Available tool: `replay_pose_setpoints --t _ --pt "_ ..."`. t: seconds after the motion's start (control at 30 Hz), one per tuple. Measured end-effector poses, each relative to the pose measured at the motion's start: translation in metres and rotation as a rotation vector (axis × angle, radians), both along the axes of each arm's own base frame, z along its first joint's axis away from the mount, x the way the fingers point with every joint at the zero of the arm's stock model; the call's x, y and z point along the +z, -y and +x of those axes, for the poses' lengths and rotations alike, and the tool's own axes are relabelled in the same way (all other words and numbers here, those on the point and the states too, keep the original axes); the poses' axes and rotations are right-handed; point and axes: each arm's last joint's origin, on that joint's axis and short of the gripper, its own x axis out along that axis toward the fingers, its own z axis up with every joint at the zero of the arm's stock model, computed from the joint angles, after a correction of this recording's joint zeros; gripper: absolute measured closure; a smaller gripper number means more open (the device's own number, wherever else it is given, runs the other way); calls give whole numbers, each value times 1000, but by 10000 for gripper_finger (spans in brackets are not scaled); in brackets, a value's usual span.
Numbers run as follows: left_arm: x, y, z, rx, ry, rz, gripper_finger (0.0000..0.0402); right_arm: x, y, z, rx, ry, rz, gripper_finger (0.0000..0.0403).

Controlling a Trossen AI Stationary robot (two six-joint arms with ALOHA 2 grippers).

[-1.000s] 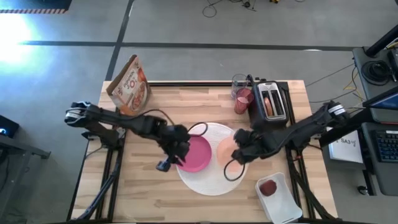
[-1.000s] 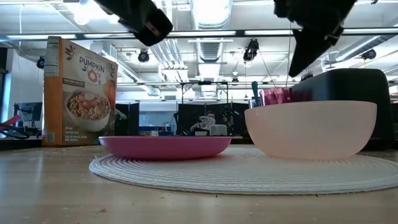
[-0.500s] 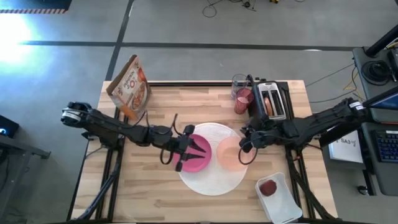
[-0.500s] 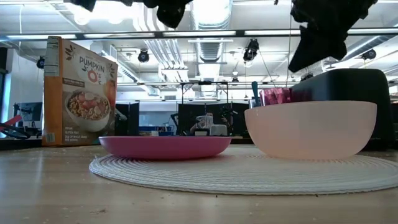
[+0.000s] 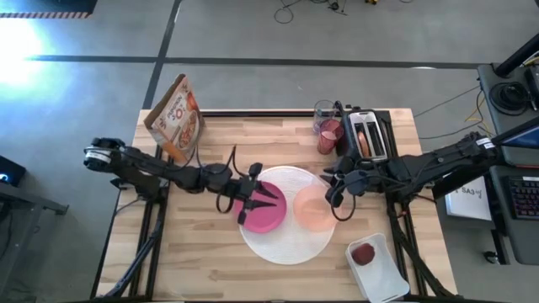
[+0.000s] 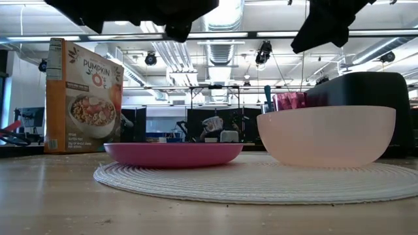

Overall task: Arrange a breakfast setting
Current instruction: Put the red cup on the white placemat

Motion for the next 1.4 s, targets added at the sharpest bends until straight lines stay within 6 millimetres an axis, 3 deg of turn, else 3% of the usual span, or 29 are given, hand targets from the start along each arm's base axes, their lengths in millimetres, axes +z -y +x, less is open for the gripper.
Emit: replay_pose_setpoints --t 0.37,0.6,0.8,1.0,1.23,1.4 --pt "-8 -36 0 -159 -22 15 278 -2 12 2 -73 -64 -252 220" --pt "-10 -74 -5 -204 29 133 239 -6 33 6 -160 -108 -252 181" --pt "5 -100 -3 -187 60 90 231 -5 53 8 -141 -130 -115 175" --pt "23 -94 4 -207 81 18 236 3 66 4 -140 -174 -39 175" --pt "24 -66 8 -272 69 -14 238 15 82 -4 -209 -247 -37 183" --pt "24 -58 9 -285 63 -27 238 17 97 -1 -221 -328 -67 184"
